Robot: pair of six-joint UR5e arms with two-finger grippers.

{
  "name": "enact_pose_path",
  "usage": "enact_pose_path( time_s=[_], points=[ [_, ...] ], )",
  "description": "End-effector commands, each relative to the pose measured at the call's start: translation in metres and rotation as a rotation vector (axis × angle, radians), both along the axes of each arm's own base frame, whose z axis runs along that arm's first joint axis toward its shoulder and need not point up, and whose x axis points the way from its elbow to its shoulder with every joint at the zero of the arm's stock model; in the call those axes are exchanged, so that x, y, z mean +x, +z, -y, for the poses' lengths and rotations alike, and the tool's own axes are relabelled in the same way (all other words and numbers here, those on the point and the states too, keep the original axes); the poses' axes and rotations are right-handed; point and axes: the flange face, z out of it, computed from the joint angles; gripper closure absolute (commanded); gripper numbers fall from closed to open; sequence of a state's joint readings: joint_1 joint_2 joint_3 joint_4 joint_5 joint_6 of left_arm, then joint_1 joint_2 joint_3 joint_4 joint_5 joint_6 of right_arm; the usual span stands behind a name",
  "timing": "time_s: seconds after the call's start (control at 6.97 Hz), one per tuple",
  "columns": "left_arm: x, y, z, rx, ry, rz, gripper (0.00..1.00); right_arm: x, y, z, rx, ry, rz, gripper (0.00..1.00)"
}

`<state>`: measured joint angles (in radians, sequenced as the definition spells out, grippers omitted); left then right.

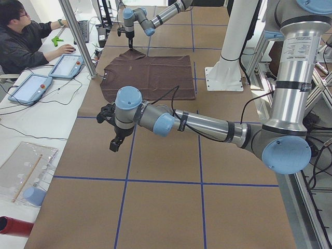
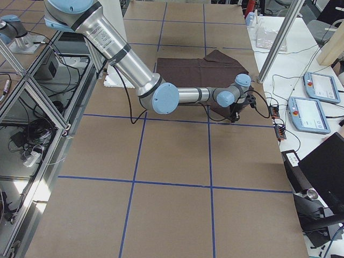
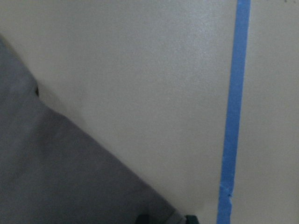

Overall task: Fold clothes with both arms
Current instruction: 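Move the right gripper over the brown shirt's sleeve nearest it, then grasp the sleeve with the right gripper and fold it inward onto the body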

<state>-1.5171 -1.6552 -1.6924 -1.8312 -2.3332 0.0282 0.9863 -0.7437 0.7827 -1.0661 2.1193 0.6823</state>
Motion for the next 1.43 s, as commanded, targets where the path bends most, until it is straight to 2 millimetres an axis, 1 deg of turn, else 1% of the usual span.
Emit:
enact_pose_path(
  time_s=[0.0, 0.14, 0.29, 0.43, 0.57, 0.72, 0.86, 1.0, 1.15, 1.29],
  points=[
    [0.0, 0.001, 0.001, -0.004, 0.0, 0.0, 0.0, -0.002, -0.017, 0.005, 0.014, -0.005, 0.016, 1.0],
    [0.0, 0.002, 0.001, -0.004, 0.0, 0.0, 0.0, -0.002, -0.029, 0.007, 0.032, -0.006, 0.028, 1.0],
    [0.0, 0.003, 0.001, -0.006, -0.001, 0.002, 0.0, -0.001, -0.055, 0.007, 0.073, -0.006, 0.052, 1.0],
    [0.0, 0.003, 0.001, -0.005, 0.0, 0.002, 0.0, -0.001, -0.094, 0.007, 0.13, -0.007, 0.086, 1.0],
    [0.0, 0.004, 0.001, -0.007, 0.0, 0.002, 0.0, -0.014, -0.14, 0.012, 0.177, -0.01, 0.109, 1.0],
    [0.0, 0.004, 0.001, -0.007, 0.0, 0.002, 0.0, -0.044, -0.173, 0.004, 0.23, -0.014, 0.102, 1.0],
    [-0.001, 0.002, 0.001, -0.004, -0.002, 0.002, 0.0, -0.08, -0.185, -0.012, 0.277, -0.008, 0.064, 1.0],
    [-0.001, 0.002, 0.002, -0.004, -0.002, 0.002, 0.0, -0.104, -0.191, -0.024, 0.301, -0.016, 0.047, 1.0],
    [-0.001, 0.0, 0.002, -0.003, -0.004, 0.001, 0.0, -0.128, -0.195, -0.037, 0.325, -0.018, 0.026, 1.0],
    [-0.001, -0.001, 0.002, 0.0, -0.004, 0.001, 0.0, -0.14, -0.194, -0.046, 0.331, -0.028, 0.021, 1.0]
  ],
)
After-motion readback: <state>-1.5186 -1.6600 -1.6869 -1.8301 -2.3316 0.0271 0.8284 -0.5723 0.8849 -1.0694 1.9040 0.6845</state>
